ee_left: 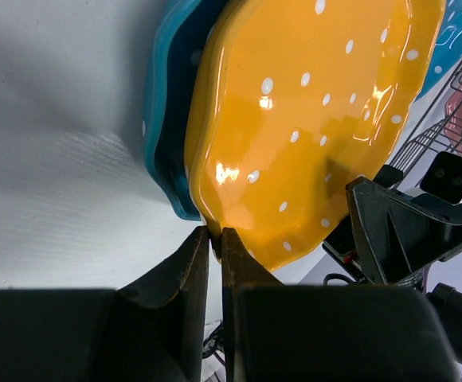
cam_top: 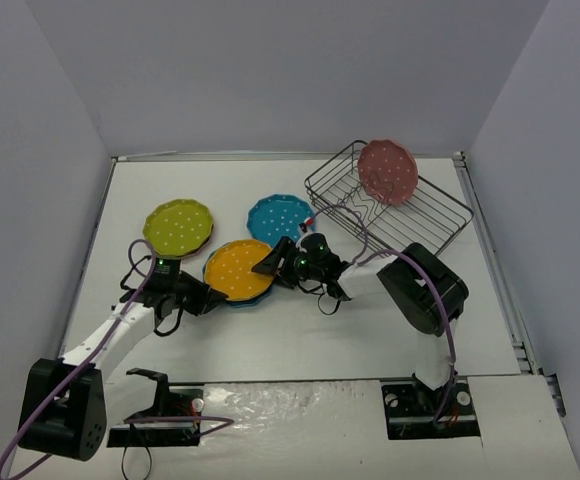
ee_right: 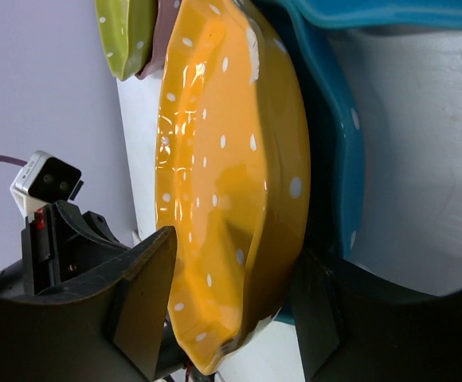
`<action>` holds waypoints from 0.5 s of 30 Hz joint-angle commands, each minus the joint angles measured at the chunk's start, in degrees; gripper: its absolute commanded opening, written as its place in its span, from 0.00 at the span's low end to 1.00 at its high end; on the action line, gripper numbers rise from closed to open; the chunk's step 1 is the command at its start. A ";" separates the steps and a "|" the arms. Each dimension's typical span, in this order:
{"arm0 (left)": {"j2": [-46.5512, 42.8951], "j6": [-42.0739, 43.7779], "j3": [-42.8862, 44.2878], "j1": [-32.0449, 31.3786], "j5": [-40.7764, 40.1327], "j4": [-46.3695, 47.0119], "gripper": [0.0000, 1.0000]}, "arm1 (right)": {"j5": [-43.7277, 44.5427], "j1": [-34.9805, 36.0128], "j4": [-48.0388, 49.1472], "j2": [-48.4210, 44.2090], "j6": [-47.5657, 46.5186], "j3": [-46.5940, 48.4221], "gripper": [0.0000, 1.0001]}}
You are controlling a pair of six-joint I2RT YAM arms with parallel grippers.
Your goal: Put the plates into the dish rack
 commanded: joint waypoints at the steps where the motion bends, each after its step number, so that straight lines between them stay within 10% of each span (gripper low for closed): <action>1: -2.43 -1.95 1.74 -0.80 5.36 6.97 0.00 | 0.25 0.73 7.33 -0.84 1.78 0.20 0.49; 15: -2.48 3.48 3.07 -0.84 4.85 2.07 0.08 | 4.08 0.73 2.81 -9.36 -7.60 1.69 0.03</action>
